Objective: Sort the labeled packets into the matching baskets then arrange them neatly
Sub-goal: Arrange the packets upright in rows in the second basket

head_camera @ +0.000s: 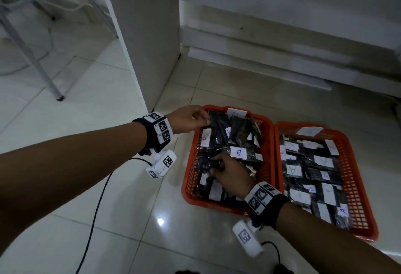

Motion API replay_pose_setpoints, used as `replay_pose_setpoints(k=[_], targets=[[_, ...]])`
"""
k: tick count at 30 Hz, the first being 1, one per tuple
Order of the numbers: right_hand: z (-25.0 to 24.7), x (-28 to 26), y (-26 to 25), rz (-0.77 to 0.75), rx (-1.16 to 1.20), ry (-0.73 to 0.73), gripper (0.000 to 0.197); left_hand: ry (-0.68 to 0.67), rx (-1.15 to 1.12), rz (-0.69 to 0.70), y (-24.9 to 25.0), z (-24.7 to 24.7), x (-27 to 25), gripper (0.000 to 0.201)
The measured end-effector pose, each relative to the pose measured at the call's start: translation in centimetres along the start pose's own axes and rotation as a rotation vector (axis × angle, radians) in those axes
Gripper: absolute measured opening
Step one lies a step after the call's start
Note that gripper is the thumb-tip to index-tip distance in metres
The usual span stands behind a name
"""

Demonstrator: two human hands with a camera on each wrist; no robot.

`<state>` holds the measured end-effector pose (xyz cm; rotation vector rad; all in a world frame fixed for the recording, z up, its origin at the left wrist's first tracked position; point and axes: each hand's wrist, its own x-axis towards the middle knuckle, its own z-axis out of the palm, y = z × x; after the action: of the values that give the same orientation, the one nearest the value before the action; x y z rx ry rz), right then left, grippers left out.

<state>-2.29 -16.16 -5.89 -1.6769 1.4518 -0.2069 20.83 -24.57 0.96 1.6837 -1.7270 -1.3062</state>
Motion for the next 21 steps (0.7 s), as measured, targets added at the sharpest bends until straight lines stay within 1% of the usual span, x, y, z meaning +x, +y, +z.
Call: replay_pose_setpoints(k=[2,6,8,10,12,14,15,16,19,21], targets=[[0.5,0.8,-0.4,0.013,0.000,0.011,0.026,0.006,0.007,0.025,-0.4,0.4,0.0,0.024],[1.0,1.4,-1.2,0.033,0.048,0.040,0.035,-0.044,0.011,0.050,-1.1,1.1,0.2,0.019],[1.2,1.4,-1.2,0.004,0.002,0.048,0.032,-0.051,0.006,0.068,-1.4,1.1,0.3,0.017],[1.3,1.2,-1.2,-0.042,-0.101,0.003,0.028,-0.033,-0.012,0.074,-1.6,1.0,0.4,0.015],[1.5,0.8,-1.3,-0.091,-0.254,-0.029,0.034,-0.014,-0.023,0.079,-2.0,1.0,0.6,0.012],[1.4,0.4,-1.5,-0.187,-0.458,0.001,0.039,-0.011,-0.013,0.084,-2.2,1.0,0.9,0.010],[1.3,0.2,-1.6,-0.246,-0.544,0.020,0.039,-0.014,0.004,0.089,-2.3,1.0,1.0,0.010],[0.9,0.0,-1.9,-0.293,-0.579,0.034,0.035,-0.020,0.027,0.095,-2.3,1.1,1.2,0.010],[-1.2,-0.4,-2.2,-0.346,-0.512,0.102,0.016,-0.035,0.082,0.103,-2.4,1.4,1.7,0.010],[-3.4,-0.3,-1.7,-0.383,-0.527,0.247,0.007,-0.029,0.104,0.103,-2.5,1.6,2.1,0.011]])
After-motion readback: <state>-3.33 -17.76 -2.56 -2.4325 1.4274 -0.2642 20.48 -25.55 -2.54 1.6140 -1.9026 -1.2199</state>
